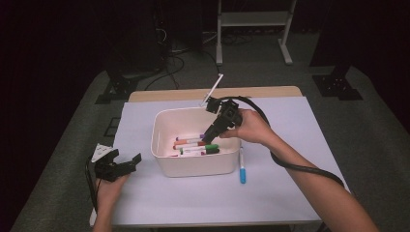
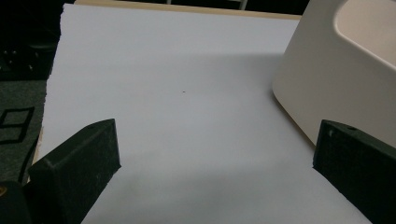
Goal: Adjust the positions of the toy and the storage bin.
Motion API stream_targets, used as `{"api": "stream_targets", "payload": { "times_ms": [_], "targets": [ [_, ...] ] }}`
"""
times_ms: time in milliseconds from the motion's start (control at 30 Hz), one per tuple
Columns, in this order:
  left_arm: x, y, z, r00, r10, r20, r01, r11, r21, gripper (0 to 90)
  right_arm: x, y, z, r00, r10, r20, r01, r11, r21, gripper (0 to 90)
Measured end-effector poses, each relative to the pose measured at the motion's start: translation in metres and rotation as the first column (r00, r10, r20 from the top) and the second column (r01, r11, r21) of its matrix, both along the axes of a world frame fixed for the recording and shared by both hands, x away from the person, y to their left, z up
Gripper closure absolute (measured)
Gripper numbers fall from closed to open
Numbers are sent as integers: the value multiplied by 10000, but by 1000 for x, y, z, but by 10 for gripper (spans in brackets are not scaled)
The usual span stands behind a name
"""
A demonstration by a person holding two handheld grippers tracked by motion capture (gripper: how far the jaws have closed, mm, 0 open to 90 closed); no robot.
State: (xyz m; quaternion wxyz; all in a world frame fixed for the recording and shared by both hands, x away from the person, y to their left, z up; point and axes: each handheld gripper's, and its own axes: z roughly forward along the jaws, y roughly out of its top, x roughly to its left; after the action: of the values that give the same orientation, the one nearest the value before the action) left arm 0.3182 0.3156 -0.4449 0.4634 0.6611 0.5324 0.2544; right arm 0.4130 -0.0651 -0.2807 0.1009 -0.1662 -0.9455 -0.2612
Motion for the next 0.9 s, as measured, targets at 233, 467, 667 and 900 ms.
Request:
{"api": "stream_targets", "payload": {
  "times_ms": [233, 467, 667, 900],
  "targets": [
    [0, -2, 0, 10000, -41, -54, 41, 10000, 44, 0, -9, -40, 11, 9977, -673, 22, 670, 9948, 761, 608],
    [0, -1, 0, 10000, 6, -47, -6, 10000, 18, 0, -22, -76, 16, 9933, -1148, 137, 1131, 9893, 918, 594],
    [0, -2, 0, 10000, -40, -64, 40, 10000, 63, 0, -32, -105, 9, 9866, -1625, 113, 1604, 9815, 1040, 586],
    [0, -3, 0, 10000, -28, -63, 29, 10000, 63, 0, -38, -137, -25, 9728, -2270, -460, 2309, 9662, 1148, 578]
  ]
}}
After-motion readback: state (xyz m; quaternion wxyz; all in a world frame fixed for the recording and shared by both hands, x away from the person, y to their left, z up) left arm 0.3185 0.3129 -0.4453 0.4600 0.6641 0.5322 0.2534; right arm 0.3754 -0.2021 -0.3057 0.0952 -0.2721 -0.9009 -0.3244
